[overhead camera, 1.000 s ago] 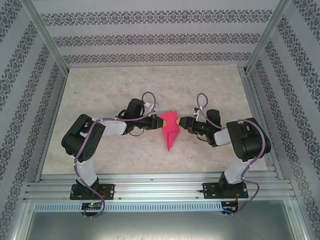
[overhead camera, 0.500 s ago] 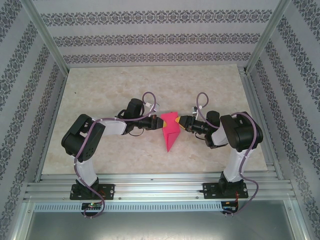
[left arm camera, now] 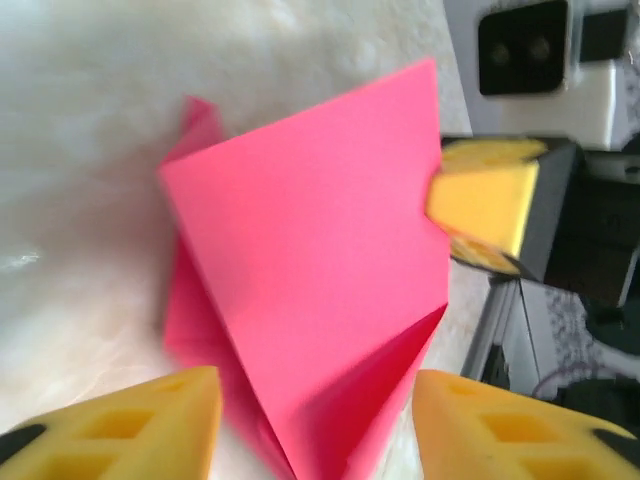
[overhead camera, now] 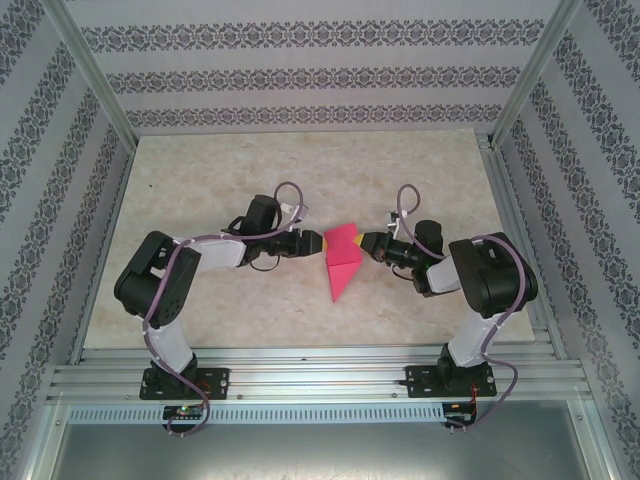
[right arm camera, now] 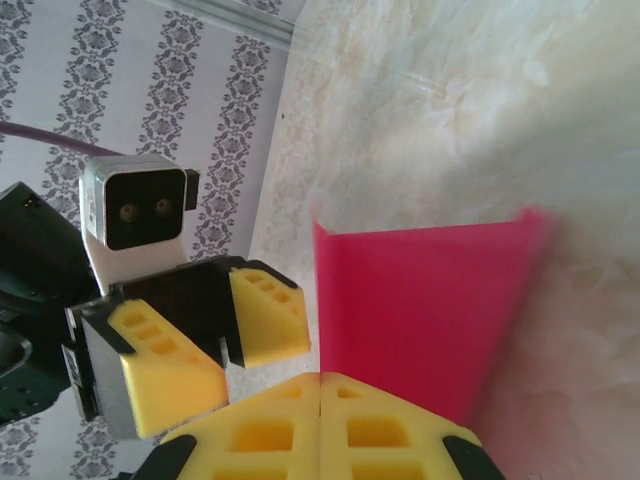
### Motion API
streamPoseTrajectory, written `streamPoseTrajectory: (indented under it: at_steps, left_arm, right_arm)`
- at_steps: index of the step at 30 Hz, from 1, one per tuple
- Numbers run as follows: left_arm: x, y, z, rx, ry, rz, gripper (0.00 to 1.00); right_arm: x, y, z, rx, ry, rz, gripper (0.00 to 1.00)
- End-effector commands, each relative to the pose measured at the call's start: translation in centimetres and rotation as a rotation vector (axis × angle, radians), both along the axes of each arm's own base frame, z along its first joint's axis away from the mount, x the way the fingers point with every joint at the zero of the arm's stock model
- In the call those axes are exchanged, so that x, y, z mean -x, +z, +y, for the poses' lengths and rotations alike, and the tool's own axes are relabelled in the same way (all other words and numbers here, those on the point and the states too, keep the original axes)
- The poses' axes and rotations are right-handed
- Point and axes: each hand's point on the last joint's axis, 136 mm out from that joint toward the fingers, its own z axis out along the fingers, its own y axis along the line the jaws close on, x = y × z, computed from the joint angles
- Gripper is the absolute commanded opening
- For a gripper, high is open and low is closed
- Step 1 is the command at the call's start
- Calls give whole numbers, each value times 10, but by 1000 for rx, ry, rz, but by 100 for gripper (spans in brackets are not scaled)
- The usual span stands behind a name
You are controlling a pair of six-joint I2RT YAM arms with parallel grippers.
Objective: Fold a paper plane with a square sheet of paper (fold left side to right side)
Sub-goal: Fold the wing for the fifth time at the center of the table.
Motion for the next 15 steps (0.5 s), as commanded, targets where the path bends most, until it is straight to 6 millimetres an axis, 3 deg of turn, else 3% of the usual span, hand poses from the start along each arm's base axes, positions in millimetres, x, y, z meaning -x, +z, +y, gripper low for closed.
streamPoseTrajectory:
  at_steps: [1,5,8,10,15]
  left_arm:
    - [-6,21,34,-139,84,-120,63]
    - [6,50,50,-218,102,-201,62]
    - [33,66,39,-239,26,-258,59]
    - [53,66,25,-253,-39,-269,59]
    - [93,39,-10,-348,-123,-286,60]
  right_arm:
    - [3,-7,-2,72,-35,16,0]
    - [4,-12,-4,124,-74,75,0]
    - [5,-18,-7,188,-110,136,0]
    - [6,-24,-10,239,-134,182,0]
    - [5,-27,-15,278,-183,267,0]
